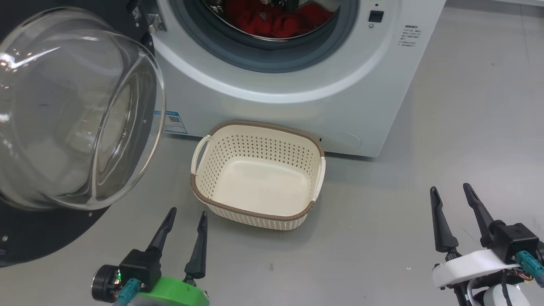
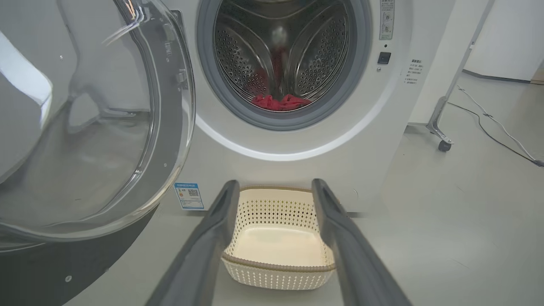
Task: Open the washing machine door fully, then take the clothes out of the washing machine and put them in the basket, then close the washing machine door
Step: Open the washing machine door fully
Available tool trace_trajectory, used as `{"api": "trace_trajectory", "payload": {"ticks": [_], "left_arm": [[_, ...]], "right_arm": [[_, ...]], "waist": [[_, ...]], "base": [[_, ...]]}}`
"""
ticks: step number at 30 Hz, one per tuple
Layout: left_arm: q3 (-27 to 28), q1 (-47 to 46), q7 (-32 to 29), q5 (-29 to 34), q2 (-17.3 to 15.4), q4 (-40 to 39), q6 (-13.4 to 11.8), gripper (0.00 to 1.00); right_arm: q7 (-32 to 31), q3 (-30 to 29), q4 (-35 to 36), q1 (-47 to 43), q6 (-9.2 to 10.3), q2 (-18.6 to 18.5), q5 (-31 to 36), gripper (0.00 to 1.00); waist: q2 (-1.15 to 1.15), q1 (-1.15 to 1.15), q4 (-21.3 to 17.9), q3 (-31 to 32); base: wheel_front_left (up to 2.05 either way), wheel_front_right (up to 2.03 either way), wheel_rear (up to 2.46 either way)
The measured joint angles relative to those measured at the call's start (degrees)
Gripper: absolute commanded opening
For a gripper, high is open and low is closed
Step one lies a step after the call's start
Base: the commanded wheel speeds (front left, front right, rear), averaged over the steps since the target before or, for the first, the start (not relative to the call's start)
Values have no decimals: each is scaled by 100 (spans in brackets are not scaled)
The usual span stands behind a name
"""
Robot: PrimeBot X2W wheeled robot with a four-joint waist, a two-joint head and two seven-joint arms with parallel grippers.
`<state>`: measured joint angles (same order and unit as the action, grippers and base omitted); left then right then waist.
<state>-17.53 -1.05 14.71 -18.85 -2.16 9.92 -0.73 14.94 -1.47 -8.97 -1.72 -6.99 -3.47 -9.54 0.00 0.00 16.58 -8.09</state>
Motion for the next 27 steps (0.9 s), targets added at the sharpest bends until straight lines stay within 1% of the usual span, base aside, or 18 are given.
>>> {"api": "trace_trajectory", "payload": {"ticks": [4, 10, 18, 27], "left_arm": [[-4, -30, 0, 8, -2, 38, -8, 100], [-14, -155, 0, 33, -4, 81, -108, 100], [11, -207, 0, 38, -5, 254, -199, 100], [-64, -215, 0, 38, -8, 427, -208, 100]], "right_arm": [[0, -1, 15, -1, 0, 16, -2, 100], [0, -24, 96, -33, 1, 43, -53, 100], [0, 13, 158, -152, 2, 88, -60, 100], [0, 74, 229, -417, 7, 105, -60, 100]], "waist": [[0, 0, -203, 31], [0, 0, -511, 68], [0, 0, -820, 133], [0, 0, -1076, 290]], "base": [[0, 0, 0], [0, 0, 0], [0, 0, 0], [0, 0, 0]]}}
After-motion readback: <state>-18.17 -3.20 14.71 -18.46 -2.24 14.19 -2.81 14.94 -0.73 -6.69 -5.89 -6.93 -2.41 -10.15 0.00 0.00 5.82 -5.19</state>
